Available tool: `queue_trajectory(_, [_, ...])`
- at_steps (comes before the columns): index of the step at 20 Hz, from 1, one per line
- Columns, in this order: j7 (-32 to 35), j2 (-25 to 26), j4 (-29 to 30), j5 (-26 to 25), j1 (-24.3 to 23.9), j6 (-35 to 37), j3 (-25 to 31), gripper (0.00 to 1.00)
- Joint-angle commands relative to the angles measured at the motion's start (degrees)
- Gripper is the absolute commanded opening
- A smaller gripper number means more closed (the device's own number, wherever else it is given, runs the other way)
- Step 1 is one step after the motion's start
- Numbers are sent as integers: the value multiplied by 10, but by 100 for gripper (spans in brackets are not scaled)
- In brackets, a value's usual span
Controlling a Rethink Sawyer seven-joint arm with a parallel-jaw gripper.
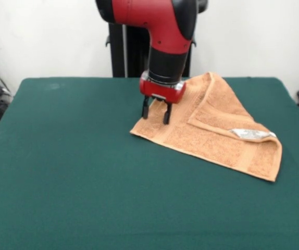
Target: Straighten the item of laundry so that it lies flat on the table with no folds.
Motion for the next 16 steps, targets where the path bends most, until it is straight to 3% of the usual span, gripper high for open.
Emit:
queue_trajectory(1, [-23, 87, -190, 0, -33, 28, 63, 100])
queue_trajectory(16, [-25, 98, -285, -50, -49, 116, 85, 100])
